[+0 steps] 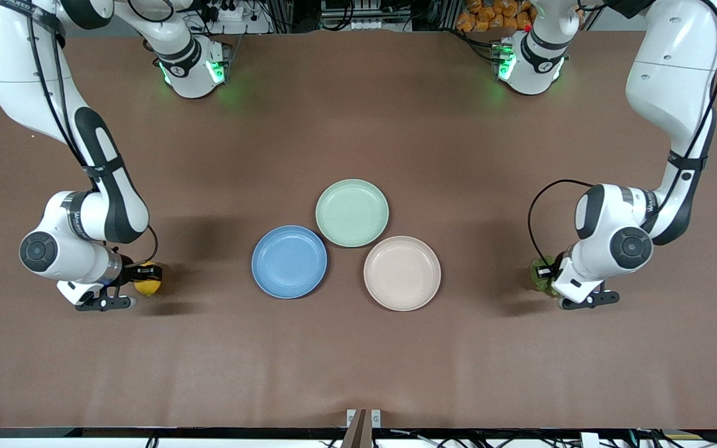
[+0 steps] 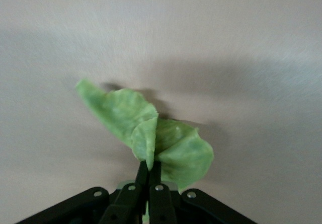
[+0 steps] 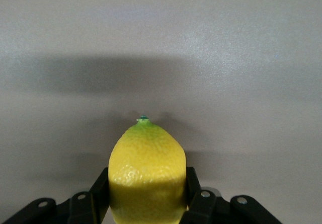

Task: Place lemon and lettuce in plates
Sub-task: 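Carry the lemon over the blue plate while the left gripper carries lettuce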

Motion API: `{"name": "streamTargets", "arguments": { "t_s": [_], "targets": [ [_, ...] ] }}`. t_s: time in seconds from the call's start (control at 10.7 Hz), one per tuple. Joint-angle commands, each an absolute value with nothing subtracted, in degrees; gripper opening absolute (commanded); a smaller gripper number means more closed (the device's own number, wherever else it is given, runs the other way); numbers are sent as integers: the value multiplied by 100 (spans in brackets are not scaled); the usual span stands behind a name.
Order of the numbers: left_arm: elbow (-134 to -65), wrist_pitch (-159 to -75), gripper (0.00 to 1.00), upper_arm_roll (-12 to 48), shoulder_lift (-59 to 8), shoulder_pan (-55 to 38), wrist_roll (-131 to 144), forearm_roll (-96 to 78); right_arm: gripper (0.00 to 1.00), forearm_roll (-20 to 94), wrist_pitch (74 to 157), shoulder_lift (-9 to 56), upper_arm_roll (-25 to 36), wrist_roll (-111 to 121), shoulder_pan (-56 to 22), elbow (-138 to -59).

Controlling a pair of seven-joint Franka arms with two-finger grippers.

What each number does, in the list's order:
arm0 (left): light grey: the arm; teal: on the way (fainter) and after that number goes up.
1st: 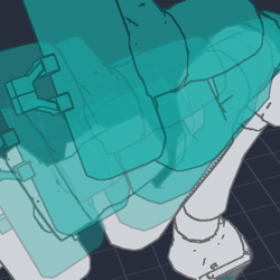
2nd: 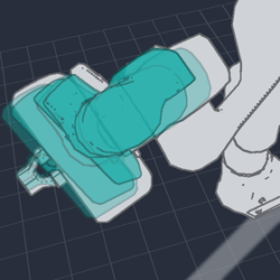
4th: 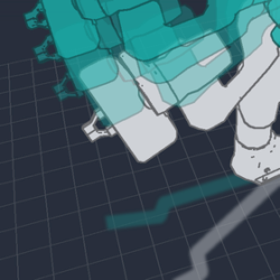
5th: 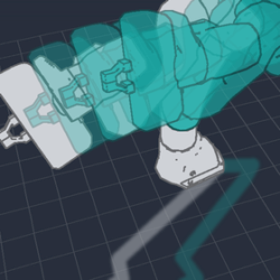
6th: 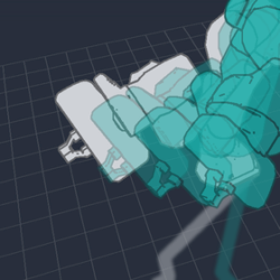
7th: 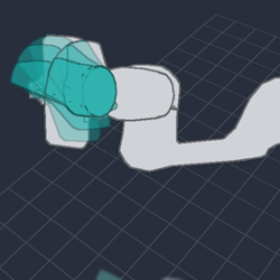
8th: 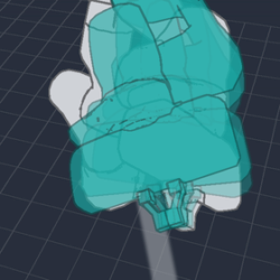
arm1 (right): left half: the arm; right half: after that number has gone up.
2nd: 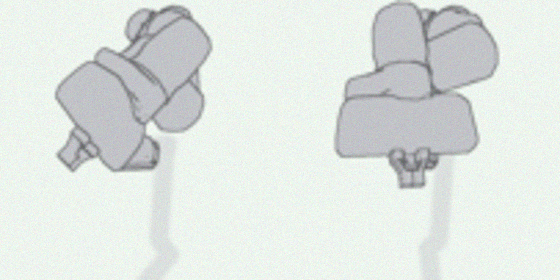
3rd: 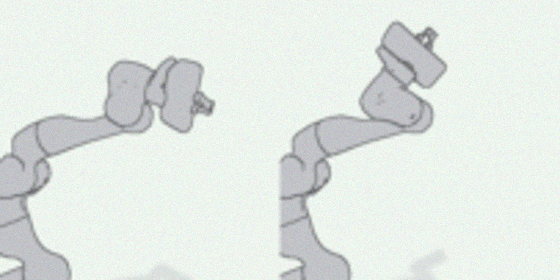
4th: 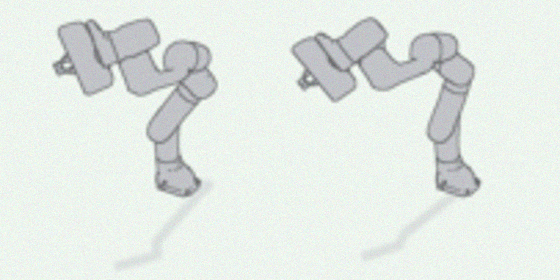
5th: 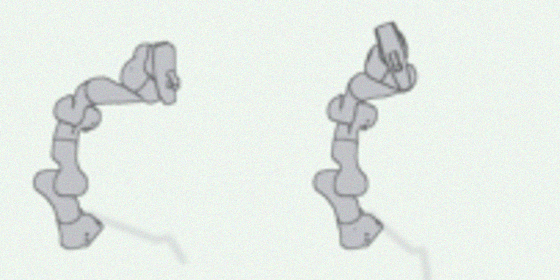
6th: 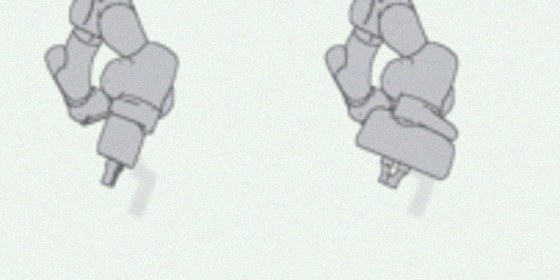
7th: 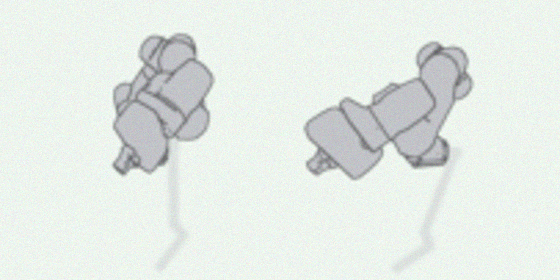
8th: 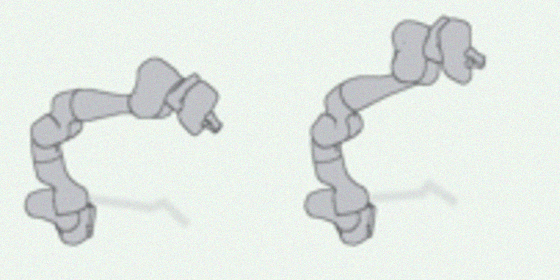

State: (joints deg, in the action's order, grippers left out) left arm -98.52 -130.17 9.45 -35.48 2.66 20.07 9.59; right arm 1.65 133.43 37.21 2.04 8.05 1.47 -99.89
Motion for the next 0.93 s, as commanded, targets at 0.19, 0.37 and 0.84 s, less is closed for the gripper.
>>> {"name": "streamTargets", "arguments": {
  "t_s": [0.19, 0.37, 0.84],
  "targets": [
    [-9599, -12455, 0, 1290, -3015, 272, 2074, 668, 6, 202, 13360, 3578, 167, 827, -17, -10081],
    [-9571, -12384, 0, 1336, -2883, 263, 2083, 642, 3, 246, 13070, 3437, 158, 564, -157, -10037],
    [-9238, -12094, 0, 1809, -2830, 167, 2984, 449, 2, 255, 12237, 3243, 97, -1112, -947, -9547]
  ]
}}
